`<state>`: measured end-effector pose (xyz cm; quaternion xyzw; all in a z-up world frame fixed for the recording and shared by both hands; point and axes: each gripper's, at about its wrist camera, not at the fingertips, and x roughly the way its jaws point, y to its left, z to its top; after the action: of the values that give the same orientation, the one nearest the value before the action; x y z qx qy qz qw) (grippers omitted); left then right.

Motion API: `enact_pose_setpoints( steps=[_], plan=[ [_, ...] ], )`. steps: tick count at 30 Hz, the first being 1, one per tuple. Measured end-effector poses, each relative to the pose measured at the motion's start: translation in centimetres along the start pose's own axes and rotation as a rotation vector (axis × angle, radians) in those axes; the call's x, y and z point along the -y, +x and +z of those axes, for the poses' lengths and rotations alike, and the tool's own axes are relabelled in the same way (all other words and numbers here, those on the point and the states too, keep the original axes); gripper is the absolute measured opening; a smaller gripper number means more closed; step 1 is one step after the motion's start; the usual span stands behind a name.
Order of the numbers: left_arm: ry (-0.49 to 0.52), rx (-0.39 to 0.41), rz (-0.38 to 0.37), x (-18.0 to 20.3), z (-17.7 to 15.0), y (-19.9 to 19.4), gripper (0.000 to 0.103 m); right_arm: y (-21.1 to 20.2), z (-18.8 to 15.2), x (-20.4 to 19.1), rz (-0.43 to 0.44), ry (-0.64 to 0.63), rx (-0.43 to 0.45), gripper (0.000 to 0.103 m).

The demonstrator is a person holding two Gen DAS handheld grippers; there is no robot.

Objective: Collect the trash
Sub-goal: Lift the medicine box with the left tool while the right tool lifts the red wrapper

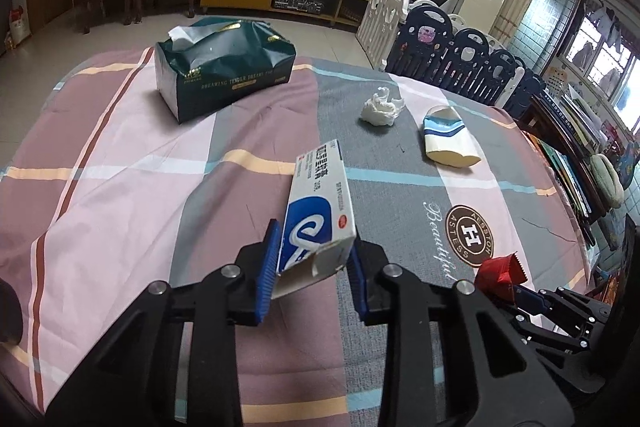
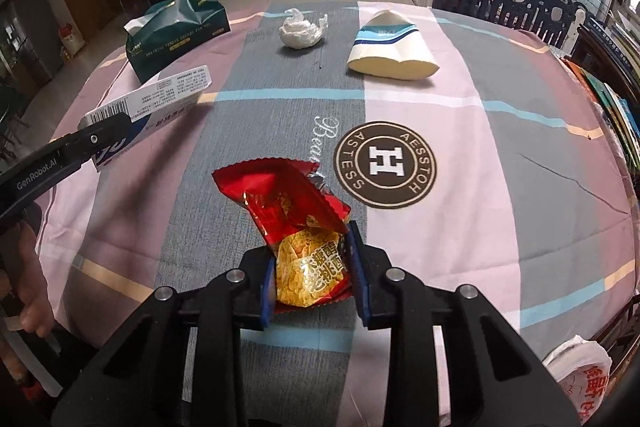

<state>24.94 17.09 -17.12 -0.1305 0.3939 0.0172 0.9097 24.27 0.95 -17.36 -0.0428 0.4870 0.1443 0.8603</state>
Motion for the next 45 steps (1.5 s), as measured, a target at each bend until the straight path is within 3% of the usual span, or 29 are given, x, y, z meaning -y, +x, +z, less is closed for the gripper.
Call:
enact_pose_setpoints(
  steps=[4,8,12,14,17,18,19,23,29,30,36,42,45],
  plan=[
    [0.043,0.044,-0.007,1.6,0.1,-2.1,0.029,-3.0,-0.7,2.3,-0.010,0.045,0.029,0.031],
    [0.047,-0.029,-0.001,2.2,-1.1,-1.2,0.029,-4.5,-1.7,4.4,-0.019,0.098,0.014,0.031],
    [-0.011,-0.082,-0.093,0.6,-1.9,-1.7,0.030,-5.2,-3.0,4.6,-0.008,0.106,0.003,0.031],
    [-0.004,-0.167,-0.118,-0.3,-2.8,-1.4,0.035,-5.1,-3.5,4.2,-0.003,0.104,-0.008,0.031],
    [0.022,-0.233,-0.059,-0.9,-3.7,-0.7,0.046,-4.5,-3.8,3.5,0.010,0.098,-0.025,0.031],
    [0.003,-0.240,-0.053,-1.2,-3.7,-0.6,0.060,-4.4,-3.9,3.2,0.017,0.093,-0.030,0.031],
    [-0.025,-0.254,-0.063,-1.6,-3.8,-0.4,0.067,-4.2,-3.9,2.9,0.020,0.087,-0.033,0.031],
    [-0.025,-0.285,-0.079,-1.4,-3.7,1.0,0.070,-3.5,-4.1,2.4,0.025,0.074,-0.045,0.031],
    [-0.039,-0.224,-0.045,-2.1,-2.6,1.3,0.070,-3.2,-4.2,2.5,0.044,0.089,-0.055,0.031],
    [-0.045,-0.223,-0.043,-2.3,-2.3,1.6,0.068,-3.1,-4.2,2.5,0.048,0.094,-0.057,0.031],
    [-0.001,-0.281,-0.047,-1.4,-2.4,3.5,0.022,-3.1,-4.3,2.2,0.052,0.090,-0.059,0.031],
    [0.081,-0.139,-0.023,0.6,-2.1,-0.3,0.021,-4.9,-3.9,1.9,0.039,0.072,-0.012,0.031],
    [0.093,-0.069,-0.068,2.8,-1.9,-3.1,0.021,-7.2,-3.6,2.7,0.039,0.075,0.030,0.031]
  ],
)
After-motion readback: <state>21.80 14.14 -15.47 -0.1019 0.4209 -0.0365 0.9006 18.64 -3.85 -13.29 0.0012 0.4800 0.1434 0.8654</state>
